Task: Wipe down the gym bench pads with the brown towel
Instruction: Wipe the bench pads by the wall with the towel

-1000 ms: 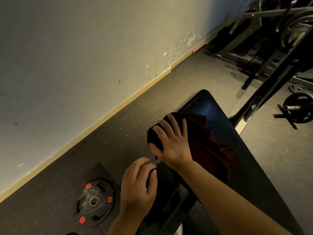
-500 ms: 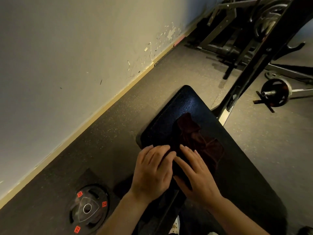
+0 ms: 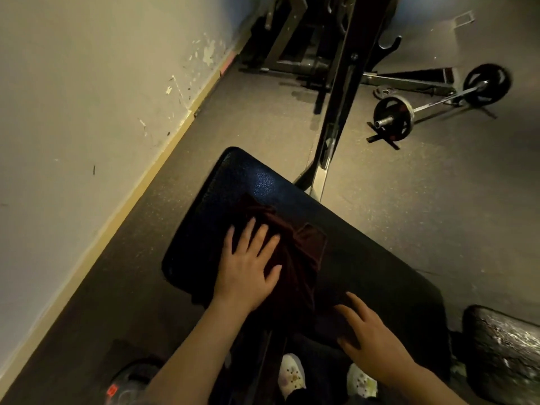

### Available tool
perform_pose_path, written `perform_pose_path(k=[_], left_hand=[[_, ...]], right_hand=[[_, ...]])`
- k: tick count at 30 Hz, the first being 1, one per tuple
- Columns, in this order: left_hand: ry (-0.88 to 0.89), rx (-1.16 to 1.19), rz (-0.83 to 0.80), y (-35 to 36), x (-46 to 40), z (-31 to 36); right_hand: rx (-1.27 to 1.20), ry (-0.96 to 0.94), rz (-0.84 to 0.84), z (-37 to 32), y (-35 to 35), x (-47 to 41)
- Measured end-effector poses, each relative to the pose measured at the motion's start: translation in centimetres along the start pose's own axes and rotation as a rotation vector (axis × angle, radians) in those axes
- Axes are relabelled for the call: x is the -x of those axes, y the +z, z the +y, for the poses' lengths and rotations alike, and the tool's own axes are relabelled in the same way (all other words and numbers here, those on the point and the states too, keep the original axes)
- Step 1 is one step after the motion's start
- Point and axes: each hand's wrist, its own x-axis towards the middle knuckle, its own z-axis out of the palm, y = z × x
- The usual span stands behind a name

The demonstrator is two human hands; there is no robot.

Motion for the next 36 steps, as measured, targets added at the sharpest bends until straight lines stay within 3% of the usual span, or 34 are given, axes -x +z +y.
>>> perform_pose_path(k=[7,10,13,17,21,27,31,36], left_hand=[[-0.213,-0.135,-0.083,-4.6,-4.9,-4.4],[-0.18,-0.156,-0.119,-4.2,-5.7,-2.5],[-0.07,-0.159,-0.122,-3.4,-7.4,-0.6],[0.086,-0.179,-0.145,-1.7,-9.4,2.9],[0.238,-0.129,-0.172,0.1,-8.3,6.4],[0.292,-0.024,-0.208,1.7,-2.2,7.7],[0.235,-0.008,-0.121,1.2,0.3,4.0],[0.054,-0.104,-0.071,-0.8,0.8,-1.1]], right_hand=[[-0.107,0.187,-0.008,1.1,-0.5,1.9],[-0.193,0.217,0.014,0.3,-0.5,2.5],[-0.245,0.238,0.156,-0.5,-0.6,2.5],[-0.159,0.253,0.253,-0.6,-1.1,1.8],[-0.087,0.28,0.115,0.1,-0.9,1.4],[-0.357,0.293,-0.238,1.8,0.5,0.1],[-0.475,0.28,-0.406,1.5,1.5,-0.6],[-0.565,0.293,-0.474,2.0,2.2,-0.5]])
